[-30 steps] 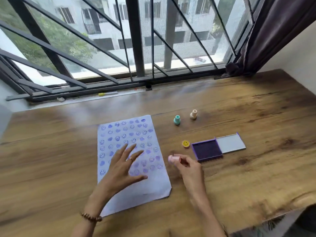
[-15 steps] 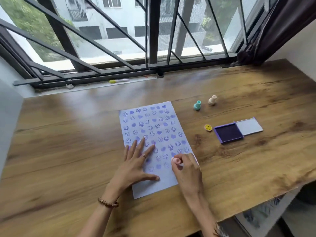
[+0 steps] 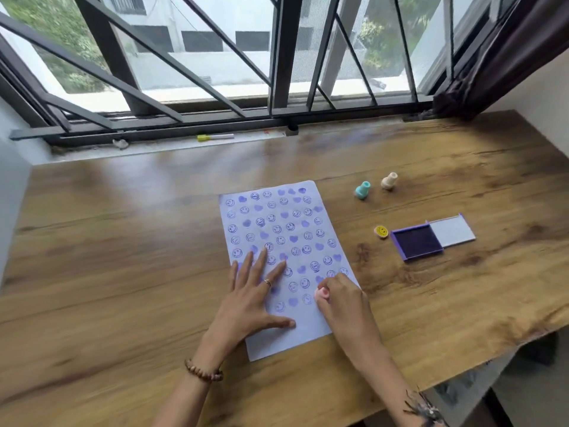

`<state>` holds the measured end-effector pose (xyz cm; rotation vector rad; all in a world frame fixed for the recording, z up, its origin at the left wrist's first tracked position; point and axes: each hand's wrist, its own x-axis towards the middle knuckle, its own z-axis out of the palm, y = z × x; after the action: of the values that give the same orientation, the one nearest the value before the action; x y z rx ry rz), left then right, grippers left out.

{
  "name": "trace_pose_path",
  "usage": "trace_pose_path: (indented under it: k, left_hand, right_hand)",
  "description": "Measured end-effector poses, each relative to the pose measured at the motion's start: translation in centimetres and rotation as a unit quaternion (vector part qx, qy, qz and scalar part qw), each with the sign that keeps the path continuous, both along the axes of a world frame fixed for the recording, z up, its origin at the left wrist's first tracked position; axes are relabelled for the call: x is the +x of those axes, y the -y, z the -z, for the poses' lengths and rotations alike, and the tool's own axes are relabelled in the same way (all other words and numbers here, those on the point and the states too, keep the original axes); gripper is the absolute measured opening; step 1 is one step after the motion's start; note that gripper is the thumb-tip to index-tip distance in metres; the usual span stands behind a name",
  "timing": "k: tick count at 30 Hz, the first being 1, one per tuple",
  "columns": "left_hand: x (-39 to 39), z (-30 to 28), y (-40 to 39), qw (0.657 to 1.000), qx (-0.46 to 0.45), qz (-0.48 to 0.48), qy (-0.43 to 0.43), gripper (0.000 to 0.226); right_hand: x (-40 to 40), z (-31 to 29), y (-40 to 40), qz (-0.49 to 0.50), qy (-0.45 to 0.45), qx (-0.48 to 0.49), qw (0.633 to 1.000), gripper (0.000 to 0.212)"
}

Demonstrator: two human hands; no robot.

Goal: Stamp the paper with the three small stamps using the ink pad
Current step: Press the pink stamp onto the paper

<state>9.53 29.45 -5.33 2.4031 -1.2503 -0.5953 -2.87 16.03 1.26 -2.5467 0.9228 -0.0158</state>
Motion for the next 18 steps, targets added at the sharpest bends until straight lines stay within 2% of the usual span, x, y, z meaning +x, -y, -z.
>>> trace_pose_path:
  k: [4, 7, 8, 10, 13, 15, 18]
  left_hand:
    - [0.0, -0.2, 0.1, 1.000, 0.001, -0.006, 0.002, 0.114]
    - [-0.1, -0.4, 0.1, 1.000, -0.008, -0.020, -0.007, 0.124]
    - [-0.1, -0.5, 0.1, 0.999, -0.019, -0.023, -0.017, 0.125]
    - [0.0, -0.8, 0.1, 0.997, -0.051, -0.033, -0.047, 0.125]
    - [0.2, -1.8, 0.4, 0.987, -0.107, -0.076, -0.092, 0.118]
    - [0.1, -2.5, 1.1, 0.982, -0.133, -0.105, -0.082, 0.102]
    - [-0.9, -4.1, 4.2, 0.966, -0.199, -0.141, -0.087, 0.060]
  right_hand:
    - [0.1, 0.0, 0.6, -0.015, 0.007, 0.016, 1.000, 0.016]
    - [-0.4, -0.3, 2.2, 0.041, 0.075, 0.156, 0.984, 0.008]
    - [-0.7, -0.5, 3.0, 0.072, 0.107, 0.222, 0.967, 0.003]
    - [-1.4, -1.2, 4.7, 0.135, 0.181, 0.364, 0.903, 0.004]
    - [-2.4, -2.0, 7.8, 0.189, 0.240, 0.483, 0.821, 0.008]
    - [-3.1, -2.5, 9.9, 0.197, 0.255, 0.523, 0.789, 0.011]
    - [-4.1, -3.3, 12.9, 0.204, 0.282, 0.555, 0.756, 0.010]
